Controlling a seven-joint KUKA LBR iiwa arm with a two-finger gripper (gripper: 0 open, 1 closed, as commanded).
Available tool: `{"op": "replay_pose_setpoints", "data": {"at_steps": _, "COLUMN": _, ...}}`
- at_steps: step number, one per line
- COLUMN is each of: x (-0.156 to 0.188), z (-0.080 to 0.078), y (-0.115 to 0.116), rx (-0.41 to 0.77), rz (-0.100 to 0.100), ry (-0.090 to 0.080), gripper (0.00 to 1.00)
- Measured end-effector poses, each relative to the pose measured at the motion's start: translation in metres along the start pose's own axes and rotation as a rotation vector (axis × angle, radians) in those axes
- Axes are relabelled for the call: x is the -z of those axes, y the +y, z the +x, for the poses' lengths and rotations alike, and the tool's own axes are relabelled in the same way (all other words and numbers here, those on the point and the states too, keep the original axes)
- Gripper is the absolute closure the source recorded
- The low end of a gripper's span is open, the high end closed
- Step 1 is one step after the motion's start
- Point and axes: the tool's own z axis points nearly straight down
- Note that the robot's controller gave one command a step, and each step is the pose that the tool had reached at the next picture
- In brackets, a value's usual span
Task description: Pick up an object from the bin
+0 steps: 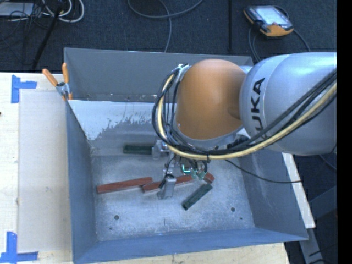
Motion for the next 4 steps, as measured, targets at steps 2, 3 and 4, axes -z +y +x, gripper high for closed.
{"op": "replay_pose_setpoints", "data": {"at_steps": 2, "x": -0.044, "z": -0.010, "y": -0.008, "rx": 0.003, "rz": -0.003, "ry": -0.014, "gripper": 0.00}}
{"op": "replay_pose_setpoints", "data": {"at_steps": 3, "x": -0.114, "z": 0.027, "y": -0.018, "rx": -0.003, "rz": -0.001, "ry": -0.010, "gripper": 0.00}}
{"op": "replay_pose_setpoints", "data": {"at_steps": 4, "x": -0.132, "z": -0.010, "y": -0.029, "rx": -0.130, "rz": -0.001, "ry": -0.003, "gripper": 0.00}}
